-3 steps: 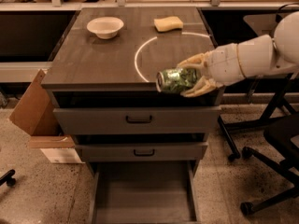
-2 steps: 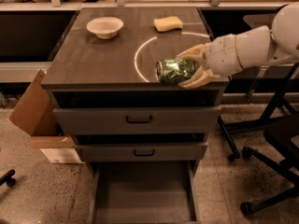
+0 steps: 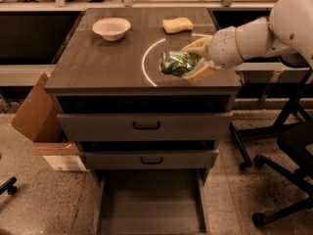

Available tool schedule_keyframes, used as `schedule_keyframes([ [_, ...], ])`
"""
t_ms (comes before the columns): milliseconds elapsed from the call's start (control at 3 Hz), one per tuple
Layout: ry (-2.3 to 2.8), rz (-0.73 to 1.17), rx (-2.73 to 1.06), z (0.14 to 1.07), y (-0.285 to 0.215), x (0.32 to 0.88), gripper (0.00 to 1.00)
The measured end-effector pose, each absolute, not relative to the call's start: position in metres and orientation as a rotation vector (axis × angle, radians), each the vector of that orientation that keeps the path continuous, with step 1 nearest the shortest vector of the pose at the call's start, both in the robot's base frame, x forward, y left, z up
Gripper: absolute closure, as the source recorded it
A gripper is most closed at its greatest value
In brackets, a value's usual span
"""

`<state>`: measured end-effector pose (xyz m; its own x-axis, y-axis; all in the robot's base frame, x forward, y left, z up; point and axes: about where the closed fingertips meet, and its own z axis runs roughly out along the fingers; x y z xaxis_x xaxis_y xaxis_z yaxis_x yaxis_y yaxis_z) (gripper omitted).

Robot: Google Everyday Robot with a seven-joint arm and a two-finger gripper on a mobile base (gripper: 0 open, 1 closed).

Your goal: Pick green can from bottom drawer and place on counter

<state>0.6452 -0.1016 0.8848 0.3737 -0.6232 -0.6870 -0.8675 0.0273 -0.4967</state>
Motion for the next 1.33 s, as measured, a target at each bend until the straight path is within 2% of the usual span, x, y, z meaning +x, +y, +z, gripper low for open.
schedule_keyframes([
  [333, 1.382, 0.356, -1.654, 0.879, -0.099, 0.670, 1.00],
  [667, 1.428, 0.380, -1.620, 0.871, -0.099, 0.692, 0.83],
  [1333, 1.490, 0.398, -1.584, 0.860, -0.099, 0.719, 0.35],
])
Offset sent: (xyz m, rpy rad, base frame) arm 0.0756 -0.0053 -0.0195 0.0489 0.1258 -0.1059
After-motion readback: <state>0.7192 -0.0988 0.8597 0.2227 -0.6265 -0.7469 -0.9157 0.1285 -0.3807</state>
